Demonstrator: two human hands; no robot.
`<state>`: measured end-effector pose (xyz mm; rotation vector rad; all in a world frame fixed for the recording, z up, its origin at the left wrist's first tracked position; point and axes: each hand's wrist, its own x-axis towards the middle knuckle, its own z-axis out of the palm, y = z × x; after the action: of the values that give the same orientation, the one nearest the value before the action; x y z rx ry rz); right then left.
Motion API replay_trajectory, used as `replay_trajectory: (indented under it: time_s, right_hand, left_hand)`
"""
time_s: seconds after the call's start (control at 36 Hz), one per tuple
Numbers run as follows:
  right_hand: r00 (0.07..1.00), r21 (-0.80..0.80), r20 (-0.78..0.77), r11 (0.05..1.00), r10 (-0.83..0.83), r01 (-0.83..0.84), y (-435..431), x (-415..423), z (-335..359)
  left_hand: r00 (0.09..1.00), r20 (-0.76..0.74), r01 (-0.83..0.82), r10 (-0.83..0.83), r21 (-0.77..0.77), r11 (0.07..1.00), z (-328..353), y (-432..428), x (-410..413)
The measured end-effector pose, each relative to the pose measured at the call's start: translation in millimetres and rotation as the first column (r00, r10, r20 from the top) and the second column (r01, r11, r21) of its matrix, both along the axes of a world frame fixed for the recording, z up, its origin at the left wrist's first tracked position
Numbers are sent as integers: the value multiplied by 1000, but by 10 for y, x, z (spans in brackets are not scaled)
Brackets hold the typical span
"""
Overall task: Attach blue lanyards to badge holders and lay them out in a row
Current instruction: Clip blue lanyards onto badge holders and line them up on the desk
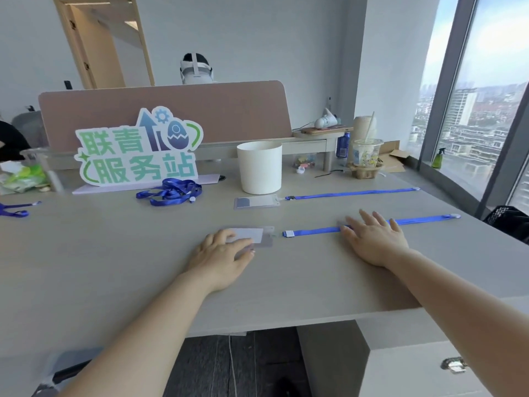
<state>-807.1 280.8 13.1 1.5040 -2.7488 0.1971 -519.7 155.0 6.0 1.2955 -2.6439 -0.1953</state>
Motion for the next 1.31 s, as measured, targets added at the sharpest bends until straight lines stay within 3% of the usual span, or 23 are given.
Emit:
replay_trajectory:
  time_s: [0.11,0.5,1.31]
  right_hand:
    - [999,-73,40,997,1,2,13,14,-15]
    - [988,81,151,997,-19,7,-310,-749,25]
    - [992,76,121,997,-30,21,-525,-881,9]
  left_hand:
    - [1000,23,-8,8,15,1000,1,-31,-215]
    - [995,81,-54,53,20,998,10,-250,-734]
    - [987,119,-110,108,11,994,-23,-443,-786]
